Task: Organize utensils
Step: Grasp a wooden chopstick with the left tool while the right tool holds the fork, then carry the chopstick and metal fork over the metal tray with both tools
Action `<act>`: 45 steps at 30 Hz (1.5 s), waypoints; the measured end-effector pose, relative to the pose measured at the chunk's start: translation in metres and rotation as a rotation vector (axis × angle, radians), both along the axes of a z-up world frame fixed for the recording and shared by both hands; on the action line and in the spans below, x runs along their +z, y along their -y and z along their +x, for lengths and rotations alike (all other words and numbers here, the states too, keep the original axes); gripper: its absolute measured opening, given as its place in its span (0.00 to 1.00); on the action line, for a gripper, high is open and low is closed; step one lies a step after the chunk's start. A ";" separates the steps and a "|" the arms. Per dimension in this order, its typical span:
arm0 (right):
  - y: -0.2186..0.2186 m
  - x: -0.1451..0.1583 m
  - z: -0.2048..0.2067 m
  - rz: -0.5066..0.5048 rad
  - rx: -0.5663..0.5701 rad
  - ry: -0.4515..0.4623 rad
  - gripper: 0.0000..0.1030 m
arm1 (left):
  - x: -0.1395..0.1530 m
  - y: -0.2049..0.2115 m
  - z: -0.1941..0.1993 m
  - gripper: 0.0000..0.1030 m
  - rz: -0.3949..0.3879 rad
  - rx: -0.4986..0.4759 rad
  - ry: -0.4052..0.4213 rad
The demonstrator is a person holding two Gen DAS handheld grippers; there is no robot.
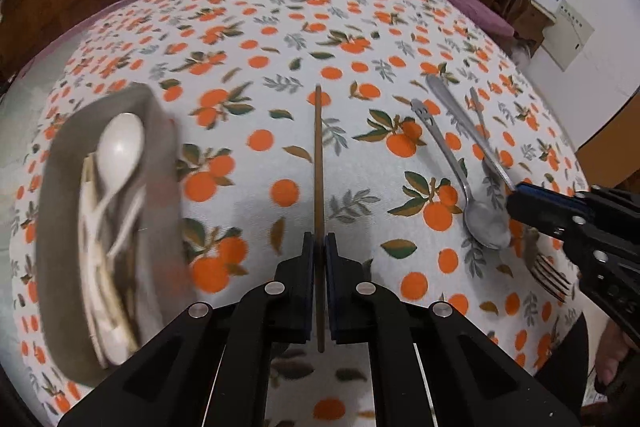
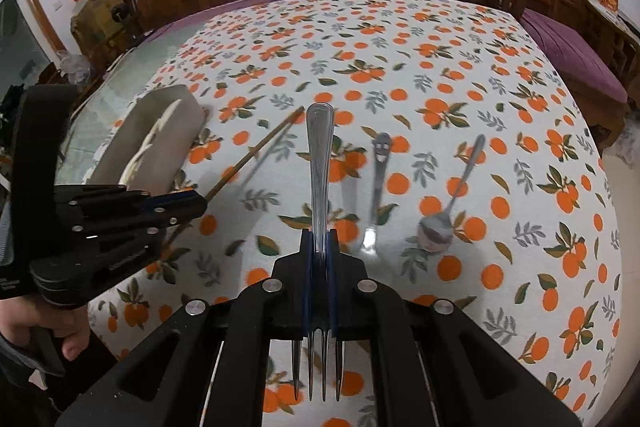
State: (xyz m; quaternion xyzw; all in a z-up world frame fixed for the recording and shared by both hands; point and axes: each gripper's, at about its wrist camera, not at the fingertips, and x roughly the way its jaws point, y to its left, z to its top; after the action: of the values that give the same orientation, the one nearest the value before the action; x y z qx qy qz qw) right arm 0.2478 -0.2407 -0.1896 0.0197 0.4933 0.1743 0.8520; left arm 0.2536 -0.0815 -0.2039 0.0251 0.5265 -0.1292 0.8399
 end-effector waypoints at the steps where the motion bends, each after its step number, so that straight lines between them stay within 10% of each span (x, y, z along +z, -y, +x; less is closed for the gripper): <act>1: -0.004 0.002 0.000 0.001 0.005 0.003 0.08 | 0.005 -0.005 -0.003 0.04 -0.006 0.003 0.008; 29: -0.081 0.042 -0.001 0.016 0.117 0.064 0.08 | 0.085 -0.106 -0.041 0.04 -0.086 0.097 0.169; 45: -0.144 0.045 0.006 0.008 0.216 0.056 0.08 | 0.055 -0.167 -0.037 0.04 -0.042 0.210 0.140</act>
State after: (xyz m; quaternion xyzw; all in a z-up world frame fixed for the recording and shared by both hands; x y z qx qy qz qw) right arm 0.2539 -0.0963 -0.1442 -0.0352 0.4678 0.2674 0.8417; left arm 0.2163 0.0850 -0.1494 -0.0387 0.4637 -0.0495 0.8838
